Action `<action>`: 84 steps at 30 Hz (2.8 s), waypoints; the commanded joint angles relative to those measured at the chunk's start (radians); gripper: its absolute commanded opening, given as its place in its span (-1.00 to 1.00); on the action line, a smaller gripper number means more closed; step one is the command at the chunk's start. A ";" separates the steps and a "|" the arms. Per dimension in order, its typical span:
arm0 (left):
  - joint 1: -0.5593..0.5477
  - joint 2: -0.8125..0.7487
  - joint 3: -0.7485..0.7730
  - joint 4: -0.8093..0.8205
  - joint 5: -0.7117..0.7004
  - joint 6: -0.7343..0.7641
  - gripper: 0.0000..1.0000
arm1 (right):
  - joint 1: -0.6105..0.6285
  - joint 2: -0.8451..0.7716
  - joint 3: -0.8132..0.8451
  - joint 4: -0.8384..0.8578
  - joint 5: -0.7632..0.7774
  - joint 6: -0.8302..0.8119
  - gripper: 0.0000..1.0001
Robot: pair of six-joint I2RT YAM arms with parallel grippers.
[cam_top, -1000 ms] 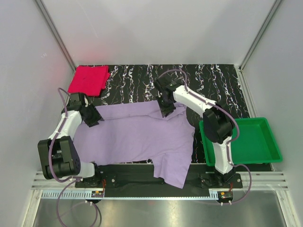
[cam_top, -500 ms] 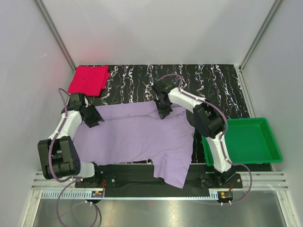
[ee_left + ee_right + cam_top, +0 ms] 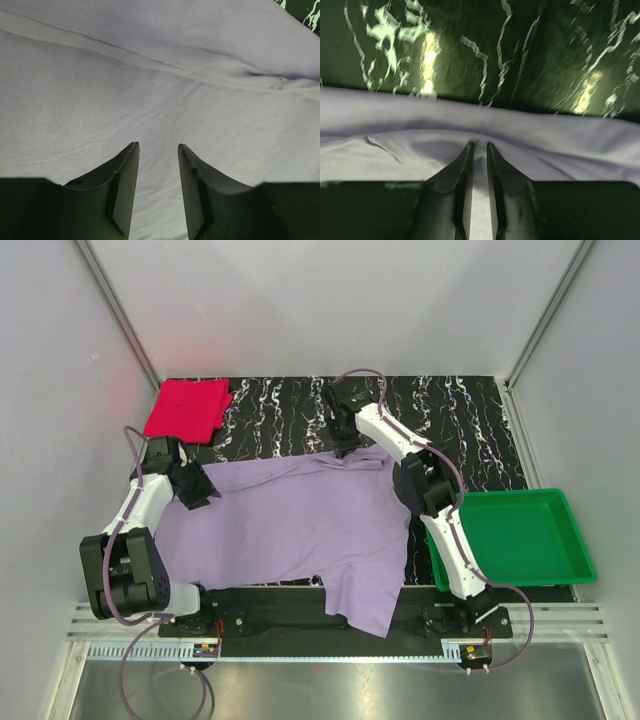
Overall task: Fold and stack the t-shirts
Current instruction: Fold the tshirt
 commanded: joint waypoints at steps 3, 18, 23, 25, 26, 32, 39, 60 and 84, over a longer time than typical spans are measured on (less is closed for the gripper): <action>-0.009 -0.011 0.019 0.017 0.032 0.014 -0.16 | -0.043 0.048 0.147 -0.061 0.025 -0.038 -0.47; -0.012 -0.037 -0.014 0.028 0.024 0.006 -0.15 | -0.028 -0.246 -0.095 -0.075 -0.007 -0.020 -0.14; -0.012 -0.041 -0.013 0.028 0.025 0.002 -0.15 | 0.015 -0.387 -0.316 0.038 -0.085 0.028 -0.13; -0.015 -0.043 -0.016 0.028 0.027 -0.001 -0.15 | 0.043 -0.421 -0.419 0.090 -0.102 0.040 -0.15; -0.015 -0.043 -0.019 0.028 0.027 -0.003 -0.15 | 0.049 -0.424 -0.443 0.118 -0.127 0.041 -0.17; -0.021 -0.053 -0.036 0.031 0.032 -0.015 -0.15 | 0.080 -0.357 -0.461 0.192 -0.116 0.032 -0.25; -0.024 -0.067 -0.043 0.025 0.027 -0.017 -0.15 | 0.080 -0.301 -0.450 0.233 -0.038 -0.049 -0.09; -0.024 -0.043 -0.019 0.017 0.016 -0.008 -0.15 | 0.064 -0.171 -0.284 0.159 0.105 -0.100 -0.30; -0.024 -0.053 -0.060 0.040 0.018 -0.008 -0.15 | 0.054 -0.238 -0.218 -0.239 -0.441 -0.012 -1.00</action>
